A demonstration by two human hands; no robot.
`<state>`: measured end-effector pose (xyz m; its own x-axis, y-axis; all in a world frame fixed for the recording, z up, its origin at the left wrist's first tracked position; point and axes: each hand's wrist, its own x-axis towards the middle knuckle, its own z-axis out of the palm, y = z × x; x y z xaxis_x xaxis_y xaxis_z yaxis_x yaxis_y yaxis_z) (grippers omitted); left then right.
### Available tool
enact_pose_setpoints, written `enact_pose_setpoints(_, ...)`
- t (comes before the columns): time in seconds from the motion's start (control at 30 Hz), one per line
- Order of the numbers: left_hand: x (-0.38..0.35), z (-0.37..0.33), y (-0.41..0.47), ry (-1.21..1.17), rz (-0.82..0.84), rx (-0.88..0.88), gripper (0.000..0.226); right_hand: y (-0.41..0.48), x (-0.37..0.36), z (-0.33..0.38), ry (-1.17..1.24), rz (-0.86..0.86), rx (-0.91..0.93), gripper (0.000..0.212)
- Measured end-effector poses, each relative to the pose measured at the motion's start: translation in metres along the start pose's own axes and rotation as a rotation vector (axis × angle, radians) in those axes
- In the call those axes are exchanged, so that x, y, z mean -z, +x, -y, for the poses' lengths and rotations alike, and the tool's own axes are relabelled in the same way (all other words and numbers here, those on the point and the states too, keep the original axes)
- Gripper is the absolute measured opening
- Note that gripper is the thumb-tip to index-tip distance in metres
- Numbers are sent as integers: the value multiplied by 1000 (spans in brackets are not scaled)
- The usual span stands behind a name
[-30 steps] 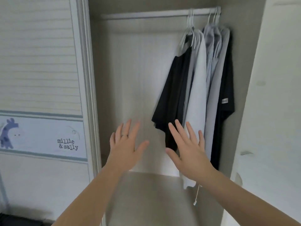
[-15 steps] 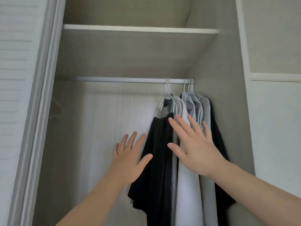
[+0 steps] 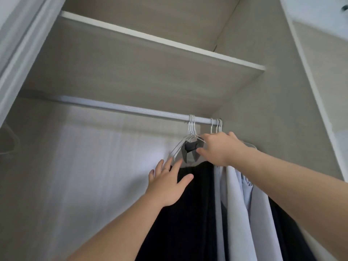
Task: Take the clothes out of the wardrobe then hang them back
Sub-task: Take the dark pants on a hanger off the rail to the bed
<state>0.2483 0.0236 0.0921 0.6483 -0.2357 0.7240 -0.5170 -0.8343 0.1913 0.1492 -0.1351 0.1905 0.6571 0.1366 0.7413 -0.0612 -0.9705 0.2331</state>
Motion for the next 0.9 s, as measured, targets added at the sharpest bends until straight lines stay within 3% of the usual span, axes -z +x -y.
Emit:
enact_pose_setpoints(0.1, -8, 8, 14, -94, 72, -4, 69, 16, -1, 10, -49, 23, -42, 27)
enact_pose_setpoints(0.2, -16, 13, 23, -178, 118, -25, 70, 35, 0, 16, 79, -14, -113, 26)
enact_pose_setpoints(0.3, -21, 16, 31, -380, 140, -29, 78, 52, 5, 22, 397, -26, -239, 26)
enact_pose_setpoints(0.43, -29, 17, 37, -668, 154, -8, 95, 71, 12, 29, 911, 101, -398, 21)
enact_pose_setpoints(0.5, -32, 19, 37, -716, 167, -12, 95, 79, 9, 28, 1217, 213, -557, 21)
enact_pose_setpoints(0.63, -38, 23, 36, -718, 170, -36, 89, 97, -6, 24, 1435, 329, -702, 24)
enact_pose_setpoints(0.9, -42, 24, 29, -676, 179, -92, 81, 98, -25, 32, 1658, 29, -777, 34)
